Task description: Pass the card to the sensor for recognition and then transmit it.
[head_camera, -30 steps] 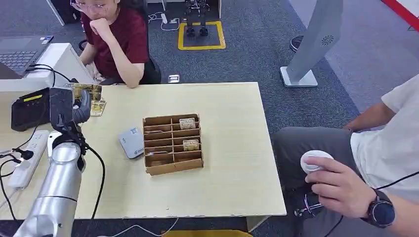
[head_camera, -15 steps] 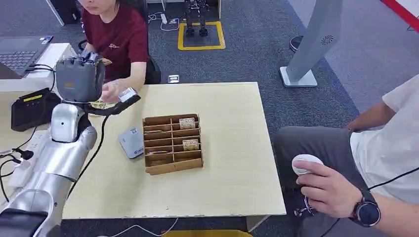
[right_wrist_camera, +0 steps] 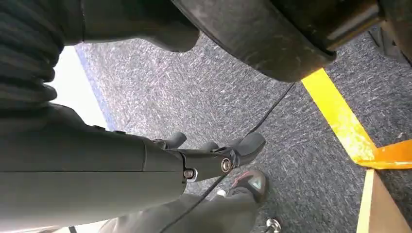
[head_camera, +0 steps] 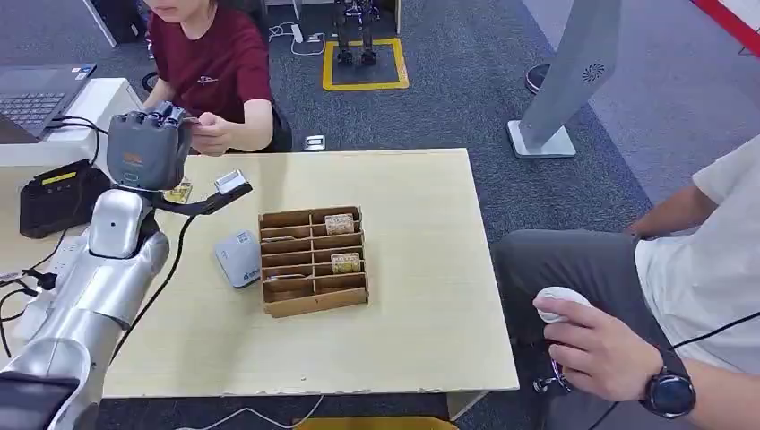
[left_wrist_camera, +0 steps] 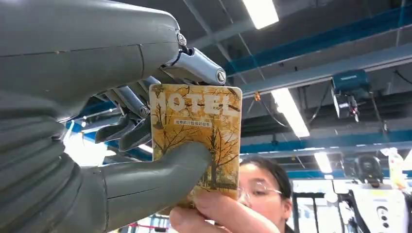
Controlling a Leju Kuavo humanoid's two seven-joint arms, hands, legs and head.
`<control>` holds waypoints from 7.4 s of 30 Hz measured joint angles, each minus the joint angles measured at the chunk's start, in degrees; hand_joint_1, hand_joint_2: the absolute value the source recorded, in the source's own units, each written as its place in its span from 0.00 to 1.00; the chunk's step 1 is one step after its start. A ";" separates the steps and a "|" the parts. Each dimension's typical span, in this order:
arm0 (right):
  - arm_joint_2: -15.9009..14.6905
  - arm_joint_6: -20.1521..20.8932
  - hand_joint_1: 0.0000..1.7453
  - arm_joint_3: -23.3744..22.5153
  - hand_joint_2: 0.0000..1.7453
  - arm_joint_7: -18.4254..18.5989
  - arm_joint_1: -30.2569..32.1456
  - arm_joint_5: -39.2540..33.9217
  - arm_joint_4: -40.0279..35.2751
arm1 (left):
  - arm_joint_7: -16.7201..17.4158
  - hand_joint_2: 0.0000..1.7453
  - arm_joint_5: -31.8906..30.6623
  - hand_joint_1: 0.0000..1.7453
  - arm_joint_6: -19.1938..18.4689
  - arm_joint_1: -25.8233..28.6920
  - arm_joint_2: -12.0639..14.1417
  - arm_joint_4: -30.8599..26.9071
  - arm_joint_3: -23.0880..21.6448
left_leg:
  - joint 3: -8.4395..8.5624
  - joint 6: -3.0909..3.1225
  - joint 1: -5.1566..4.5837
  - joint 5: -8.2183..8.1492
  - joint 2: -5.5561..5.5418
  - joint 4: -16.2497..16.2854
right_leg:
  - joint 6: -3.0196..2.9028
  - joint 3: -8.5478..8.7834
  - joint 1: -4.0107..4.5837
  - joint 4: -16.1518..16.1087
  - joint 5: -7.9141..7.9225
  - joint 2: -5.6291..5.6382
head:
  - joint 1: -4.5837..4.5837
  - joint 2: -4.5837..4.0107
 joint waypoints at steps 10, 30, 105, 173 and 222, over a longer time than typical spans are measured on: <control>-0.33 0.00 0.00 0.00 1.00 -0.24 0.26 0.13 0.00 | -0.92 1.00 0.33 0.00 0.00 0.12 -0.26 1.81 0.00 | 0.00 0.00 0.00 0.00 0.00 0.01 | 0.00 -0.02 0.00 0.00 0.01 0.01 | -0.02 0.00; -0.39 -0.94 0.00 -0.04 1.00 -0.24 1.11 -2.19 0.00 | -6.71 1.00 23.20 0.00 -23.14 1.94 -1.38 3.99 -0.02 | 0.00 -0.01 -0.01 0.00 0.01 0.00 | 0.00 -0.05 -0.01 0.00 0.00 0.02 | 0.00 0.00; -0.66 -0.31 0.00 -0.55 1.00 0.94 2.66 -4.42 0.31 | -1.99 1.00 26.23 0.00 -37.70 25.98 8.07 -35.78 -29.22 | -0.20 -0.02 0.00 0.01 0.01 -0.01 | -0.01 -0.26 -0.01 0.02 0.00 0.01 | -0.02 0.00; -0.81 -1.03 0.00 -0.55 1.00 1.14 3.35 -5.11 0.70 | -1.07 1.00 25.81 0.00 -38.64 23.98 13.36 -35.54 -25.88 | -0.20 -0.02 0.00 0.01 0.01 -0.01 | -0.02 -0.25 -0.01 0.02 0.00 0.01 | 0.00 0.00; -1.14 -1.01 0.00 -0.55 1.00 0.72 3.42 -5.68 0.70 | -5.03 1.00 35.72 0.00 -43.28 23.14 16.59 -46.71 -24.52 | -0.20 -0.02 0.00 0.01 0.01 -0.01 | -0.02 -0.25 -0.01 0.03 0.00 0.00 | -0.02 0.00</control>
